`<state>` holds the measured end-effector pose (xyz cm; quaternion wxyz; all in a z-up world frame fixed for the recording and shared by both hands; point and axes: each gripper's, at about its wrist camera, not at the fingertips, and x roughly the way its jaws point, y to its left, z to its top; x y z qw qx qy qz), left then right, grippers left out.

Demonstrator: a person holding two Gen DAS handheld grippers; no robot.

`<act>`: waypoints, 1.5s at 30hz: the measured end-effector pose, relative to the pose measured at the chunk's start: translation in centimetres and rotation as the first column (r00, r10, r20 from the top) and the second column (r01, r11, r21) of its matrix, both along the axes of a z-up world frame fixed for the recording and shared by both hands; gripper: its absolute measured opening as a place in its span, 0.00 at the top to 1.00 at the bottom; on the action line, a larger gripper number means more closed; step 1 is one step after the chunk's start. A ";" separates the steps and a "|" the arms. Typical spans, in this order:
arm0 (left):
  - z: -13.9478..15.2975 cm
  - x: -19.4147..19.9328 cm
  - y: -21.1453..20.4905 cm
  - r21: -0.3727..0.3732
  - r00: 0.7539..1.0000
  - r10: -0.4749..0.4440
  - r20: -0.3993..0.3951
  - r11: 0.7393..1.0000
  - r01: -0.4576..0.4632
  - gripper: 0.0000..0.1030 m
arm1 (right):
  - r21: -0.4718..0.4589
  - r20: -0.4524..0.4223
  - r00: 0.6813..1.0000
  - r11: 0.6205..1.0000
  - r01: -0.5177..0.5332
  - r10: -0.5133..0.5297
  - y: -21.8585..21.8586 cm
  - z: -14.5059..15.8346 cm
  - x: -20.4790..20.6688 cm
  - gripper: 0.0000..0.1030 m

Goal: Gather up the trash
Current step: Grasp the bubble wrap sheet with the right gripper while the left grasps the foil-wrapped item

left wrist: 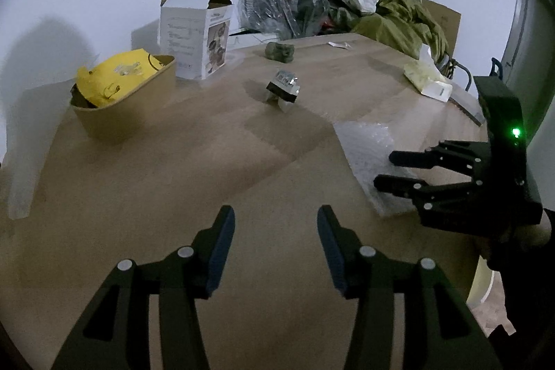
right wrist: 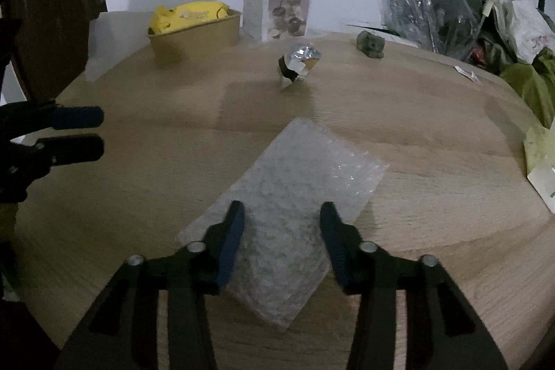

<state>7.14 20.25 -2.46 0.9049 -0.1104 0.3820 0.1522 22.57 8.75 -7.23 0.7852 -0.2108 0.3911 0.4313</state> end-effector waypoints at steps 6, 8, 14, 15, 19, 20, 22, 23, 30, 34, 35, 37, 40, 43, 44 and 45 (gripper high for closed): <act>0.2 1.3 -0.1 0.009 1.000 -0.017 -0.017 1.000 0.018 0.52 | 0.032 -0.025 1.000 0.999 -0.015 0.016 -0.9 0.1 1.0 0.89; 0.1 1.9 0.0 0.004 1.000 -0.019 -0.018 1.000 0.019 0.51 | 0.059 -0.046 0.999 0.998 -0.010 0.013 -1.4 0.3 1.3 0.90; -0.2 4.7 0.6 -0.031 0.999 -0.036 -0.034 0.999 0.035 0.51 | 0.130 -0.056 0.998 0.991 0.033 -0.026 -3.3 1.9 3.1 0.90; -0.3 5.3 0.6 -0.032 0.998 -0.042 -0.036 0.999 0.041 0.51 | 0.138 -0.057 0.998 0.989 0.046 -0.039 -3.8 2.1 3.7 0.90; -0.5 8.0 0.9 -0.028 0.997 -0.063 -0.041 0.998 0.061 0.51 | 0.160 -0.060 0.995 0.983 0.086 -0.077 -5.1 2.7 5.4 0.90; -0.5 8.7 1.0 -0.029 0.997 -0.065 -0.046 0.998 0.064 0.51 | 0.159 -0.056 0.995 0.983 0.096 -0.088 -5.4 2.9 5.9 0.90; -0.7 10.0 1.4 -0.031 0.996 -0.073 -0.055 0.997 0.072 0.51 | 0.157 -0.051 0.994 0.982 0.108 -0.101 -5.6 3.1 6.7 0.90; -0.8 10.6 1.6 -0.032 0.995 -0.077 -0.059 0.997 0.075 0.51 | 0.156 -0.048 0.993 0.981 0.113 -0.107 -5.8 3.3 7.2 0.90; -1.5 15.5 3.4 -0.005 0.991 -0.084 -0.109 0.996 0.084 0.50 | 0.151 -0.046 0.989 0.978 0.145 -0.139 -6.0 3.6 10.6 0.90; -1.6 17.8 4.4 0.036 0.991 -0.064 -0.114 0.997 0.068 0.40 | 0.154 -0.045 0.988 0.976 0.152 -0.147 -5.9 3.5 12.1 0.90; -1.7 18.3 4.7 0.048 0.991 -0.054 -0.119 0.997 0.060 0.40 | 0.156 -0.046 0.987 0.975 0.157 -0.152 -5.9 3.4 12.5 0.90; -1.9 19.2 5.2 0.068 0.992 -0.031 -0.123 0.997 0.040 0.40 | 0.160 -0.047 0.986 0.973 0.166 -0.160 -5.9 3.3 13.1 0.90; -2.5 20.0 5.7 0.064 0.991 -0.026 -0.132 0.997 0.034 0.40 | 0.156 -0.051 0.985 0.973 0.171 -0.165 -5.7 2.9 13.4 0.90; -3.0 20.5 6.2 0.068 0.990 -0.026 -0.140 0.997 0.036 0.40 | 0.152 -0.053 0.985 0.974 0.169 -0.163 -5.6 2.8 13.7 0.90; -3.1 20.5 6.3 0.060 0.990 -0.032 -0.137 0.997 0.041 0.40 | 0.152 -0.053 0.985 0.974 0.170 -0.163 -5.6 2.8 13.7 0.90; -3.1 20.5 6.4 0.055 0.990 -0.035 -0.136 0.998 0.043 0.40 | 0.153 -0.053 0.985 0.973 0.171 -0.165 -5.6 2.8 13.7 0.90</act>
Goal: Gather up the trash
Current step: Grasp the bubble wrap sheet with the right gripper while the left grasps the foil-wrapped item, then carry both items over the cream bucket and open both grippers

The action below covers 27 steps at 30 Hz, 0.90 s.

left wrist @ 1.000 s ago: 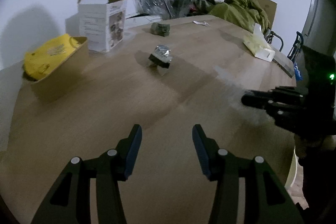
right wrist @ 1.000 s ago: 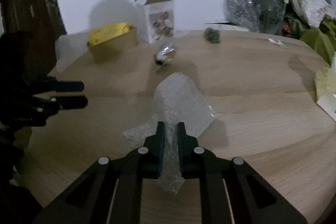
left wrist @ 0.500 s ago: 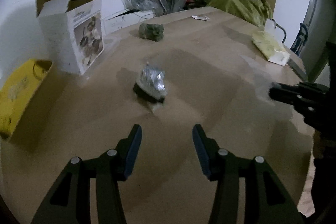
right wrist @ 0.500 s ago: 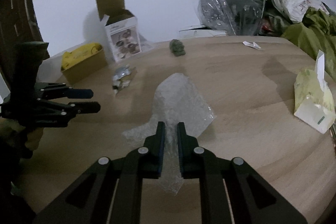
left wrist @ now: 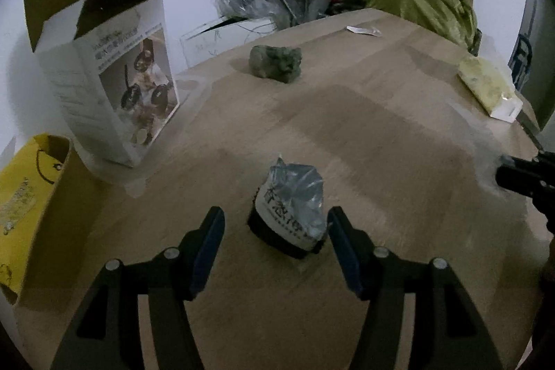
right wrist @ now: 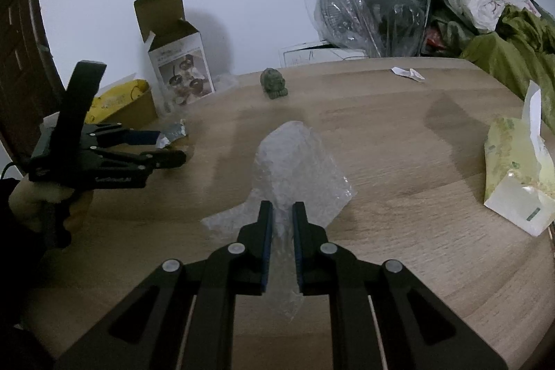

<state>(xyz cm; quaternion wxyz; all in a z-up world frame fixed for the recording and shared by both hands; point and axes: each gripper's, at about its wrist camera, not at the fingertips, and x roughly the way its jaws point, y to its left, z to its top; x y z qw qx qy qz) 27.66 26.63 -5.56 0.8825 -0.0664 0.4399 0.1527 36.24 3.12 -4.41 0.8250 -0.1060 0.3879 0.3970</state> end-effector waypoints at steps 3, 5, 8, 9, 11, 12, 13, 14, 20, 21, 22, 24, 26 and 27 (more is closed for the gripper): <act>0.1 -0.1 0.4 -0.001 1.000 0.011 0.019 1.000 -0.011 0.44 | 0.000 0.004 1.000 1.000 0.007 -0.007 -0.2 0.2 -0.2 0.90; 0.3 -0.3 0.2 0.002 1.000 0.010 0.024 1.000 -0.010 0.65 | -0.002 0.010 1.000 1.000 0.009 -0.009 -0.3 0.4 -0.5 0.90; 0.5 -0.7 -0.1 0.007 0.999 0.008 0.035 1.000 -0.008 0.78 | -0.004 0.020 1.000 1.000 0.006 -0.005 -0.6 0.6 -1.4 0.90; 0.5 -0.9 -0.2 0.008 0.999 0.007 0.038 1.000 -0.008 0.79 | -0.004 0.023 1.000 1.000 0.004 -0.004 -0.8 0.7 -1.7 0.90; 0.8 -1.4 -0.6 0.011 0.999 0.001 0.048 1.000 -0.002 0.81 | -0.003 0.025 1.000 1.000 0.007 -0.007 -1.0 0.8 -2.1 0.90; 1.0 -1.7 -0.8 0.013 0.999 -0.003 0.051 1.000 0.003 0.81 | -0.001 0.026 1.000 1.000 0.009 -0.009 -1.2 1.0 -2.5 0.90; 1.2 -2.0 -1.3 0.016 0.998 -0.011 0.055 1.000 0.010 0.82 | -0.001 0.027 1.000 1.000 0.011 -0.011 -1.3 1.0 -2.7 0.90; 1.4 -2.3 -1.5 0.018 0.998 -0.016 0.058 1.000 0.015 0.82 | 0.000 0.030 0.999 1.000 0.014 -0.014 -1.6 1.2 -3.1 0.90; 3.2 -4.6 -4.1 0.030 0.994 -0.046 0.095 0.999 0.043 0.82 | 0.003 0.048 0.999 1.000 0.024 -0.024 -3.1 2.2 -5.5 0.90; 3.5 -5.0 -4.5 0.030 0.994 -0.049 0.101 0.998 0.047 0.82 | 0.004 0.052 0.998 1.000 0.027 -0.027 -3.4 2.4 -6.0 0.90; 3.8 -5.5 -5.1 0.028 0.993 -0.052 0.110 0.998 0.049 0.82 | 0.005 0.055 0.998 1.000 0.030 -0.031 -3.7 2.6 -6.5 0.90; 4.4 -6.5 -6.1 0.017 0.990 -0.055 0.127 0.998 0.053 0.82 | 0.007 0.061 0.997 0.999 0.035 -0.036 -4.3 2.9 -7.4 0.90; 4.9 -7.4 -7.6 0.016 0.987 -0.076 0.142 0.997 0.075 0.82 | 0.005 0.066 0.997 0.999 0.039 -0.039 -5.0 3.1 -8.4 0.90; 5.1 -7.9 -8.3 0.019 0.985 -0.086 0.148 0.996 0.084 0.82 | 0.004 0.068 0.997 0.999 0.040 -0.040 -5.2 3.1 -8.7 0.90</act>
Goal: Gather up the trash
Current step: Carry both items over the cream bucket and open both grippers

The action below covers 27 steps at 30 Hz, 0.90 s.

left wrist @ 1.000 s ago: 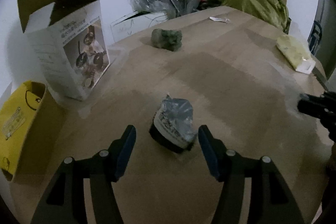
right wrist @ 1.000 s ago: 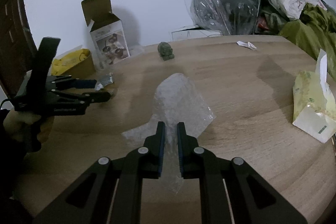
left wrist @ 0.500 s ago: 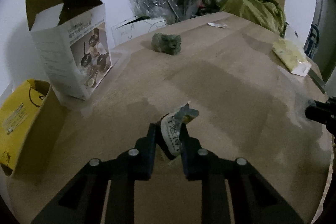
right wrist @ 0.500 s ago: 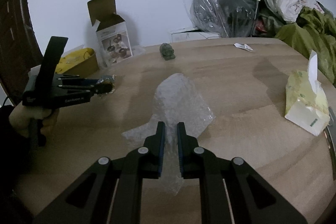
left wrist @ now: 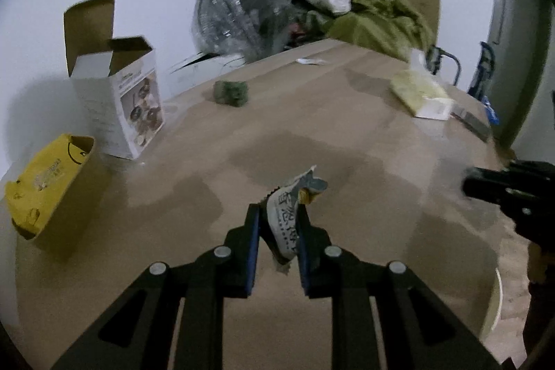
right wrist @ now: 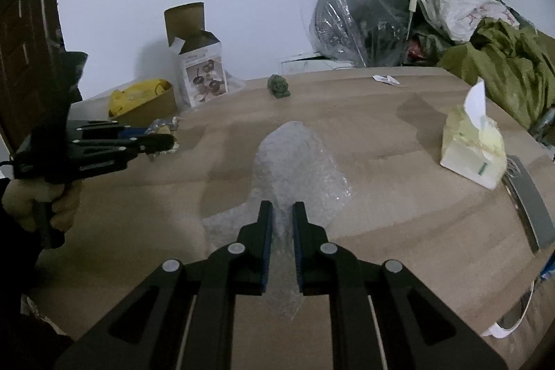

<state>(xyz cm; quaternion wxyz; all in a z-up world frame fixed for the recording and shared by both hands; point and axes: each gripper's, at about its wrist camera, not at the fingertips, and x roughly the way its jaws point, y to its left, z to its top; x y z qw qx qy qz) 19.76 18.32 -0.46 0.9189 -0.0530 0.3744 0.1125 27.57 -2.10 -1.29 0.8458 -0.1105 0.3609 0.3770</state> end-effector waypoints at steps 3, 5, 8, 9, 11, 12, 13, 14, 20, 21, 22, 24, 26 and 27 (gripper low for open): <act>0.6 -1.5 -2.1 0.000 0.999 -0.036 0.015 0.999 0.036 0.82 | -0.002 0.009 1.000 1.000 0.008 -0.008 -0.9 0.3 -1.3 0.90; 0.8 -2.3 -3.2 0.001 0.998 -0.055 0.024 0.998 0.055 0.82 | -0.001 0.016 1.000 1.000 0.016 -0.016 -1.7 0.6 -2.4 0.90; 1.1 -3.4 -4.9 -0.005 0.996 -0.083 0.041 0.997 0.083 0.82 | -0.006 0.026 0.999 1.000 0.027 -0.026 -2.7 0.9 -3.6 0.90; 1.1 -3.8 -5.6 -0.007 0.994 -0.095 0.046 0.995 0.095 0.82 | -0.009 0.029 0.999 1.000 0.030 -0.029 -2.9 1.0 -4.0 0.90; 1.2 -4.4 -6.5 -0.011 0.992 -0.110 0.055 0.994 0.111 0.82 | -0.013 0.035 0.999 0.999 0.037 -0.036 -3.5 1.2 -4.8 0.90; 1.2 -4.6 -6.8 -0.013 0.991 -0.118 0.058 0.993 0.119 0.82 | -0.015 0.038 0.998 0.999 0.040 -0.039 -3.8 1.2 -5.2 0.90; 1.2 -5.0 -7.4 -0.014 0.990 -0.130 0.063 0.991 0.131 0.82 | -0.017 0.041 0.998 0.999 0.044 -0.043 -4.0 1.3 -5.6 0.90; 1.2 -5.2 -7.7 -0.015 0.988 -0.136 0.067 0.990 0.137 0.82 | -0.019 0.044 0.998 0.999 0.047 -0.046 -4.2 1.4 -6.0 0.90; 1.2 -6.9 -10.0 -0.018 0.980 -0.175 0.090 0.984 0.178 0.82 | -0.031 0.064 0.996 0.998 0.062 -0.060 -5.4 1.9 -8.4 0.90; 1.2 -7.2 -10.4 -0.016 0.979 -0.183 0.093 0.983 0.185 0.82 | -0.031 0.066 0.996 0.998 0.063 -0.061 -5.6 2.0 -8.7 0.90; 1.2 -7.4 -10.6 -0.014 0.978 -0.186 0.097 0.982 0.188 0.82 | -0.031 0.071 0.995 0.997 0.066 -0.063 -5.9 2.0 -9.1 0.90; 1.3 -8.1 -11.3 -0.006 0.975 -0.194 0.109 0.981 0.196 0.82 | -0.031 0.076 0.995 0.997 0.073 -0.071 -6.3 2.1 -9.7 0.90; 1.4 -8.6 -12.0 -0.008 0.973 -0.199 0.120 0.979 0.202 0.82 | -0.029 0.079 0.994 0.996 0.084 -0.082 -7.1 2.0 -10.4 0.90; 1.4 -8.8 -12.3 -0.010 0.971 -0.201 0.126 0.979 0.204 0.82 | -0.028 0.079 0.993 0.996 0.090 -0.087 -7.4 2.0 -10.7 0.90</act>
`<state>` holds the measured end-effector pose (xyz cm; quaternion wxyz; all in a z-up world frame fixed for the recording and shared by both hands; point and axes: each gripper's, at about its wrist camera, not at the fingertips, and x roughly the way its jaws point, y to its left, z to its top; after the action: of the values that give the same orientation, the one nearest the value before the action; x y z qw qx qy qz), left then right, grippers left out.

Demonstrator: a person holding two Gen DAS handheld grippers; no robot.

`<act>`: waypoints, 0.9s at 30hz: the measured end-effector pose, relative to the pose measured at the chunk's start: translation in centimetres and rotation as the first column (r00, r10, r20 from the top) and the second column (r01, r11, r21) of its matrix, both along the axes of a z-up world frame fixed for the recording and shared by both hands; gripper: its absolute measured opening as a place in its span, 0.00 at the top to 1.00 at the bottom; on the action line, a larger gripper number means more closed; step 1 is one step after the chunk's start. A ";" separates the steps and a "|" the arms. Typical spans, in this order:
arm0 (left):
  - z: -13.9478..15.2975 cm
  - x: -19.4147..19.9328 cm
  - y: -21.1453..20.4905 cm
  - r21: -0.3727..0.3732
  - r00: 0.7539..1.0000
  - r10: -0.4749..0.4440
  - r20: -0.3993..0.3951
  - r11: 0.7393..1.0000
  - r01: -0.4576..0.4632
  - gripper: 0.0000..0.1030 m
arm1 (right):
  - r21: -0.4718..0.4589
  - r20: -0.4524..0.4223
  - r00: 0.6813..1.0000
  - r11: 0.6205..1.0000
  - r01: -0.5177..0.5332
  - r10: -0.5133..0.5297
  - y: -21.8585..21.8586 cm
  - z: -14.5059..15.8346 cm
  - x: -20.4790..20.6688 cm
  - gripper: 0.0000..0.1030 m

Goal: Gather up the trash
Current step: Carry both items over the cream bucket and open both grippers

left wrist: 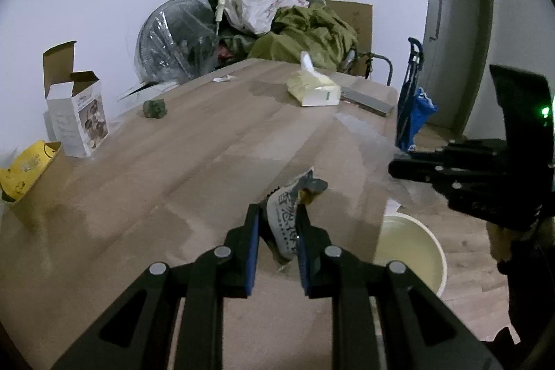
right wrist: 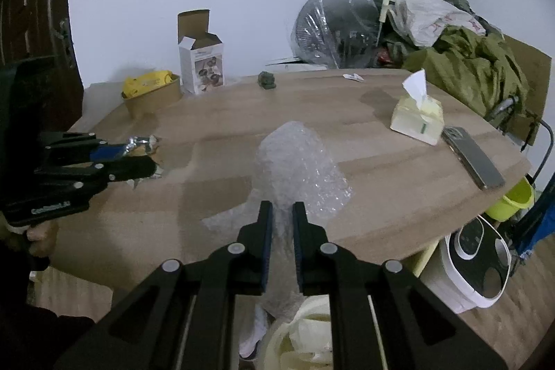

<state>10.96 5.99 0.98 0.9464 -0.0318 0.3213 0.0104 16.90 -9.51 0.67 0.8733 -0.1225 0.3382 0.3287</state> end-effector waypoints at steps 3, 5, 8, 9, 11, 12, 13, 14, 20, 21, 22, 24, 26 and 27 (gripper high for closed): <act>-0.2 -0.4 -1.2 -0.006 1.000 -0.021 0.005 1.000 0.021 0.82 | -0.002 -0.005 1.000 1.000 0.021 -0.021 -1.4 -0.5 -0.7 0.90; -0.5 -0.4 -2.0 -0.012 0.999 -0.041 0.002 0.999 0.041 0.82 | -0.002 -0.010 0.999 0.999 0.040 -0.040 -2.4 -0.9 -1.1 0.90; -1.0 -0.2 -3.4 -0.017 0.997 -0.073 -0.002 0.997 0.072 0.82 | 0.001 -0.016 0.997 0.997 0.073 -0.073 -4.1 -1.4 -1.5 0.90; -1.2 -0.1 -3.9 -0.019 0.996 -0.088 -0.001 0.996 0.088 0.82 | 0.003 -0.019 0.996 0.996 0.088 -0.087 -4.9 -1.6 -1.7 0.90; -1.6 0.4 -5.0 -0.024 0.993 -0.118 -0.006 0.993 0.118 0.82 | 0.004 -0.023 0.993 0.994 0.112 -0.112 -6.1 -2.0 -2.0 0.90; -1.8 0.7 -5.5 -0.027 0.992 -0.127 -0.016 0.992 0.127 0.82 | 0.001 -0.027 0.991 0.992 0.130 -0.130 -6.9 -2.3 -2.2 0.90; -2.1 1.0 -6.1 -0.035 0.989 -0.145 -0.023 0.989 0.145 0.82 | 0.000 -0.030 0.989 0.989 0.146 -0.146 -7.6 -2.5 -2.4 0.90; -2.2 1.2 -6.4 -0.038 0.987 -0.157 -0.023 0.987 0.156 0.82 | 0.001 -0.031 0.987 0.987 0.158 -0.158 -8.3 -2.7 -2.6 0.90; -3.1 2.2 -9.0 -0.048 0.971 -0.237 -0.038 0.971 0.235 0.82 | -0.011 -0.059 0.968 0.970 0.244 -0.244 -12.7 -4.4 -3.3 0.90; -3.3 2.4 -9.4 -0.049 0.968 -0.247 -0.042 0.968 0.245 0.82 | -0.015 -0.066 0.964 0.967 0.256 -0.256 -13.3 -4.9 -3.3 0.90; -3.5 2.7 -9.9 -0.050 0.963 -0.265 -0.048 0.964 0.262 0.82 | -0.019 -0.072 0.961 0.964 0.265 -0.266 -13.7 -5.2 -3.3 0.90; -4.0 3.1 -10.7 -0.053 0.956 -0.287 -0.061 0.957 0.284 0.82 | -0.028 -0.094 0.953 0.957 0.287 -0.288 -14.7 -6.2 -3.4 0.90; -4.6 3.4 -11.3 -0.054 0.950 -0.304 -0.075 0.952 0.301 0.82 | -0.035 -0.125 0.945 0.953 0.302 -0.304 -15.6 -7.5 -3.4 0.90; -4.9 3.6 -11.6 -0.055 0.947 -0.311 -0.082 0.950 0.307 0.82 | -0.040 -0.141 0.942 0.952 0.304 -0.306 -15.8 -8.1 -3.3 0.90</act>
<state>14.52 -5.59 -3.90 0.9201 -0.0003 0.3645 -0.1433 13.57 -25.30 -7.45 0.8855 -0.0520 0.4186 0.1947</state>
